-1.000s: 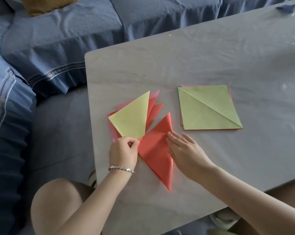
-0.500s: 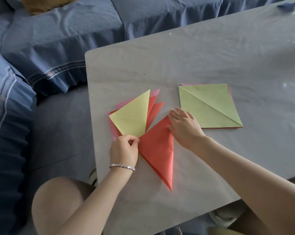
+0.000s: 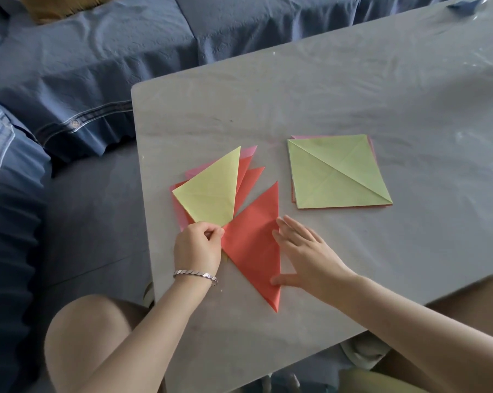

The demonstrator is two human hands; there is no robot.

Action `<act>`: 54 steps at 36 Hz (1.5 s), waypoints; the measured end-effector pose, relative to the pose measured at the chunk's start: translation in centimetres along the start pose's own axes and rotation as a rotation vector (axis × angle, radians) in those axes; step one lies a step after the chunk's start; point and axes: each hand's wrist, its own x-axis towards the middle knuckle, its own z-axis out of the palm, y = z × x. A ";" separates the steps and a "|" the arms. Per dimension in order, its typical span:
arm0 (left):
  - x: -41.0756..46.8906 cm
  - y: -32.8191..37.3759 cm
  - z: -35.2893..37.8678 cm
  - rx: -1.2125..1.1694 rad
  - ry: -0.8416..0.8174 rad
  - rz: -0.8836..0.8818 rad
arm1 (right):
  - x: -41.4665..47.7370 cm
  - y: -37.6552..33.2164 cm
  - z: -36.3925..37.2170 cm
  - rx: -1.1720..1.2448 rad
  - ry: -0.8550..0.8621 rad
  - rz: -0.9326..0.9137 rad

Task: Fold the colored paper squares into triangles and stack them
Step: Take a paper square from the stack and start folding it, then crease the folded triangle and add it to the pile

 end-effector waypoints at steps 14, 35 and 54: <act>-0.1 -0.2 0.2 -0.016 0.000 0.014 | -2.1 -0.4 0.4 0.049 -0.062 -0.120; 9.1 2.0 -6.1 0.128 0.121 0.183 | 2.1 8.3 -5.2 0.033 0.199 0.259; 2.2 5.2 -1.5 -0.364 -0.415 -0.139 | -2.9 4.3 -3.1 0.451 0.668 0.032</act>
